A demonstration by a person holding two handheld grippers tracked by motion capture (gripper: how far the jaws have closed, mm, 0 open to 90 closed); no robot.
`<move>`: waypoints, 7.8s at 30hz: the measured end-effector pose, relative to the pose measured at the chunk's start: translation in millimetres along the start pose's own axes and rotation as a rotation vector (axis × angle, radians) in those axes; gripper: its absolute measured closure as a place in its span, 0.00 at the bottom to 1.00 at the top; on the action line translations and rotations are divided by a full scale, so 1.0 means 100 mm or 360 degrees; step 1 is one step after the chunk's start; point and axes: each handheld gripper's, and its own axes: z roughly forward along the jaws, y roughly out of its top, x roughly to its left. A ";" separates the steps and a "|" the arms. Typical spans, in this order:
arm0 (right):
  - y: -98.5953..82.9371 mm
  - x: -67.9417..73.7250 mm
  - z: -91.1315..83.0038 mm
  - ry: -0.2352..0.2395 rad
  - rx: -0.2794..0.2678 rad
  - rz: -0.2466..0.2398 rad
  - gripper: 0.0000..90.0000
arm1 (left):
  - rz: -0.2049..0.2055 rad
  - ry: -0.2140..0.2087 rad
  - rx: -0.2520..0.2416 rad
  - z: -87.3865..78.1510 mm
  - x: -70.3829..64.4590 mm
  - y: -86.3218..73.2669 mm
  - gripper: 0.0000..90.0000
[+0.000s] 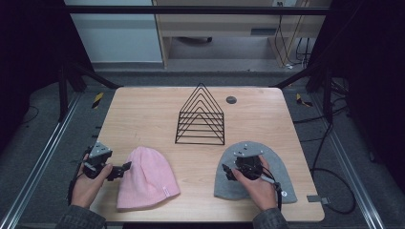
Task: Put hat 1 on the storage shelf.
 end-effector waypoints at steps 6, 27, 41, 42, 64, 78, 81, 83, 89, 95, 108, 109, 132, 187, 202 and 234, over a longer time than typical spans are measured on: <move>-0.03 -0.01 0.04 0.0007 -0.0005 0.0007 0.28 | -0.0037 -0.0030 -0.0008 0.00 0.03 -0.01 0.10; -0.02 -0.05 -0.13 0.0020 0.0040 0.0139 0.29 | 0.0049 -0.0110 0.0113 0.16 0.08 0.46 0.30; -0.04 -0.05 -0.08 0.0035 0.0123 0.0118 0.29 | 0.0136 -0.0164 0.0348 0.52 0.03 0.47 0.43; -0.04 -0.05 -0.07 0.0031 0.0128 0.0113 0.28 | 0.0136 -0.0164 0.0348 0.52 0.03 0.47 0.45; -0.03 -0.02 -0.08 0.0020 0.0119 0.0092 0.28 | 0.0199 -0.0211 0.0294 0.33 -0.22 0.53 0.89; -0.02 -0.02 -0.09 0.0008 0.0080 0.0088 0.27 | 0.0414 -0.0211 -0.0052 -0.42 -0.59 0.94 0.91; -0.01 0.00 -0.10 0.0011 0.0069 0.0085 0.26 | 0.0457 -0.0208 -0.0096 -0.53 -0.64 0.99 0.91; -0.01 0.00 -0.11 0.0018 0.0043 0.0083 0.26 | 0.0487 -0.0203 -0.0122 -0.60 -0.68 1.05 0.91; 0.04 0.05 -0.16 0.0014 -0.0019 0.0070 0.26 | 0.0521 -0.0184 -0.0189 -0.75 -0.71 1.19 0.92; 0.18 0.17 -0.26 -0.0030 -0.0131 0.0026 0.28 | 0.0539 -0.0165 -0.0236 -0.84 -0.70 1.35 0.92; 0.64 0.56 -0.21 0.0235 -0.0108 -0.0127 0.35 | 0.0581 -0.0166 -0.0278 -1.06 -0.75 1.79 0.92; 0.69 0.59 -0.21 0.0260 -0.0107 -0.0142 0.35 | 0.0591 -0.0163 -0.0272 -1.07 -0.76 1.81 0.92; 1.18 0.69 -0.35 0.0430 -0.0165 -0.0234 0.39 | 0.0667 -0.0182 -0.0314 -1.17 -0.92 2.20 0.92; 2.25 -0.25 -0.04 0.0517 -0.0193 -0.0183 0.58 | 0.0682 -0.0342 -0.0489 -0.78 -0.77 3.41 0.91; 2.38 -0.46 -0.03 0.0590 -0.0296 -0.0168 0.87 | 0.0677 -0.0386 -0.0528 -0.63 -0.79 3.59 0.91; 2.16 -0.69 -0.23 0.0337 -0.0271 -0.0182 0.90 | 0.0670 -0.0534 -0.0544 -0.13 -0.84 3.71 0.89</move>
